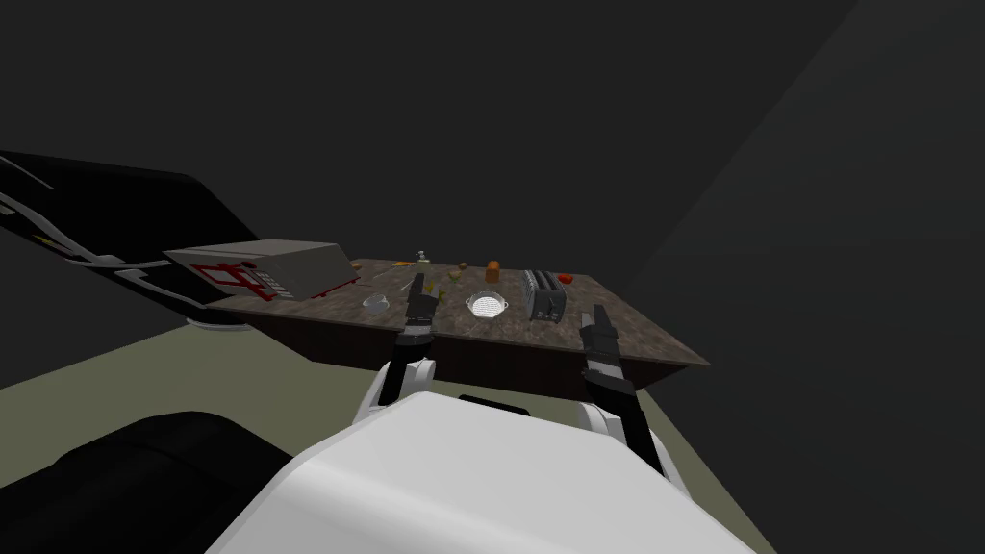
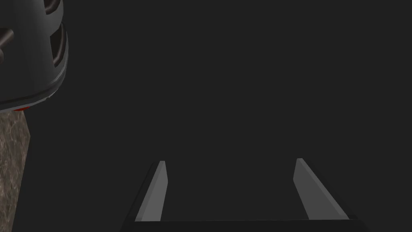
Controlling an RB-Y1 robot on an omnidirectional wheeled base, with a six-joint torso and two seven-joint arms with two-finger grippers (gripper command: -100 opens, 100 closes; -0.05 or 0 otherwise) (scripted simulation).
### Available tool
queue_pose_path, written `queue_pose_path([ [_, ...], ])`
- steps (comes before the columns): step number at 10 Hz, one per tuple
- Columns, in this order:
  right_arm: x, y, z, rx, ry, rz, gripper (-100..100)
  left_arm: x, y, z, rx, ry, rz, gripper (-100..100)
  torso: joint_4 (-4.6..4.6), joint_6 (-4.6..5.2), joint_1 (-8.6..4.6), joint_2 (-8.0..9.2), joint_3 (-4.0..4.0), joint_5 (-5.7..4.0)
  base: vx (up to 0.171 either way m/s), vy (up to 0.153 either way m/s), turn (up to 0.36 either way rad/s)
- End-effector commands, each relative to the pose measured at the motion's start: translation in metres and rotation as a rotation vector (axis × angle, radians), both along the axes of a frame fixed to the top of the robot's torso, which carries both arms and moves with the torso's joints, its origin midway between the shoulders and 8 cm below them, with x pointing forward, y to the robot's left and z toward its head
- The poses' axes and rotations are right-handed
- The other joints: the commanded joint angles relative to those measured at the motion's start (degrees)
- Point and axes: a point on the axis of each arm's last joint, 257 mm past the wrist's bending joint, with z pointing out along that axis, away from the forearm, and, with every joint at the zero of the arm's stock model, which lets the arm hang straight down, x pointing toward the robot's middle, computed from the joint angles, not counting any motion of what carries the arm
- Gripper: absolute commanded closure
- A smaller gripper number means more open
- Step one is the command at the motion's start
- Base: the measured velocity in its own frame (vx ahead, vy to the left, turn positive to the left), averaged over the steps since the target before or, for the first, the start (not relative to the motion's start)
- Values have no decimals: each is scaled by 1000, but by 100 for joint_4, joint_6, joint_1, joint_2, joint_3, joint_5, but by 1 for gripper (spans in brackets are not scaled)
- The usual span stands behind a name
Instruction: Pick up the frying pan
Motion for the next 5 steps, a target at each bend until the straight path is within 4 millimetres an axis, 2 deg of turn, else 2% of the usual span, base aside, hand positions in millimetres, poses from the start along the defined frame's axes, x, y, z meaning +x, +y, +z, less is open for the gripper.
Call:
queue_pose_path([
  [1, 0, 0, 0, 0, 0, 0, 0, 4, -6, -2, 33, 16, -26, -100, 0, 0, 0, 0, 0, 0, -8, -9, -15],
  [5, 0, 0, 0, 0, 0, 0, 0, 21, -25, -12, 87, 85, -109, -100, 2, 1, -12, 8, 5, -3, -25, -31, -31],
])
